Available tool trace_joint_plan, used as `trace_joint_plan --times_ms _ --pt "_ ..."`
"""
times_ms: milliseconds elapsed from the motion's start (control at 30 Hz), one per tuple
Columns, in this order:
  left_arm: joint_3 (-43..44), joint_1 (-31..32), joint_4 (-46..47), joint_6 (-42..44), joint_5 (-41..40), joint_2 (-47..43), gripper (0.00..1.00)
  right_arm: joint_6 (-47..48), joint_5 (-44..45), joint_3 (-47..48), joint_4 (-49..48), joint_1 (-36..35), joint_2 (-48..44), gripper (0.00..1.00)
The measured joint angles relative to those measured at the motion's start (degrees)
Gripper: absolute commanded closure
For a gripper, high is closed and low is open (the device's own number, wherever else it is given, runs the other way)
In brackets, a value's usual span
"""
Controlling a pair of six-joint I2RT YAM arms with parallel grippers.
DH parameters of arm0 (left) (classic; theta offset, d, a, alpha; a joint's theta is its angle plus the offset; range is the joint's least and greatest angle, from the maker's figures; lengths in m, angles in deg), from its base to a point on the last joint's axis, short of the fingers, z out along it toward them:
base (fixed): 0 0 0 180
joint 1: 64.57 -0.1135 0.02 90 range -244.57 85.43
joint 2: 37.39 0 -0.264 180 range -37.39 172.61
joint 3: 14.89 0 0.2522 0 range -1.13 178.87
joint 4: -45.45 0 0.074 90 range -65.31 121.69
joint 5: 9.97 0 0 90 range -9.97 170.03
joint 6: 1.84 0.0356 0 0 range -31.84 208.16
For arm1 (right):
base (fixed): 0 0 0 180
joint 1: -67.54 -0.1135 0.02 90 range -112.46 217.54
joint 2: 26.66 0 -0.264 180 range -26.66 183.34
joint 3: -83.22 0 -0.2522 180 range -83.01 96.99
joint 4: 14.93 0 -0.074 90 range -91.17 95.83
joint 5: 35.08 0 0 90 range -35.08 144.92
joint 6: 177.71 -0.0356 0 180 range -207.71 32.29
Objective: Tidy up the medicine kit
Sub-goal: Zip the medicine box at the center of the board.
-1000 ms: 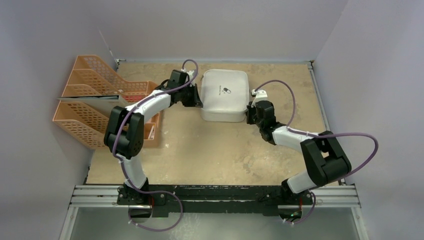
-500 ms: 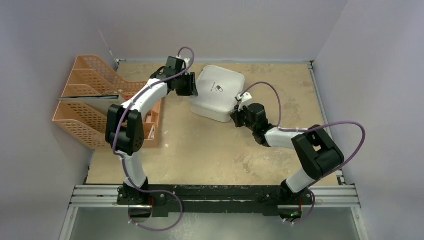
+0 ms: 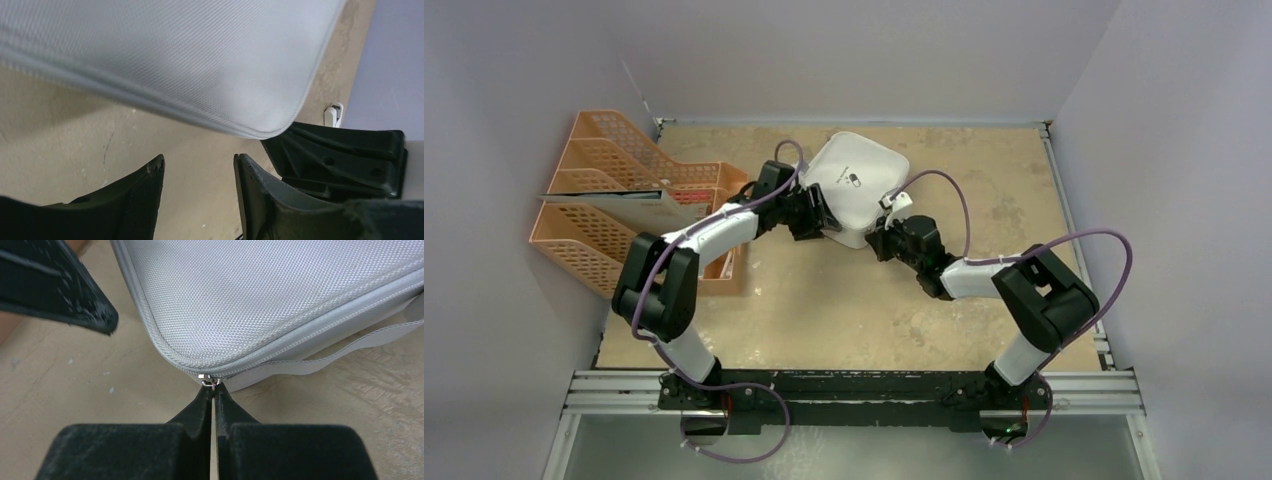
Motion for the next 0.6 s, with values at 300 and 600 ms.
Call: trace_joint_plan --times_ms 300,600 --pt "-8.6 0.2 13.7 -13.3 0.2 0.1 0.45 -1.5 1.2 0.0 -1.5 -1.8 1.0 1.0" --pt "-9.9 0.9 18.4 -17.7 -2.1 -0.7 0.44 -2.3 4.2 0.7 -3.9 -5.2 3.1 1.0"
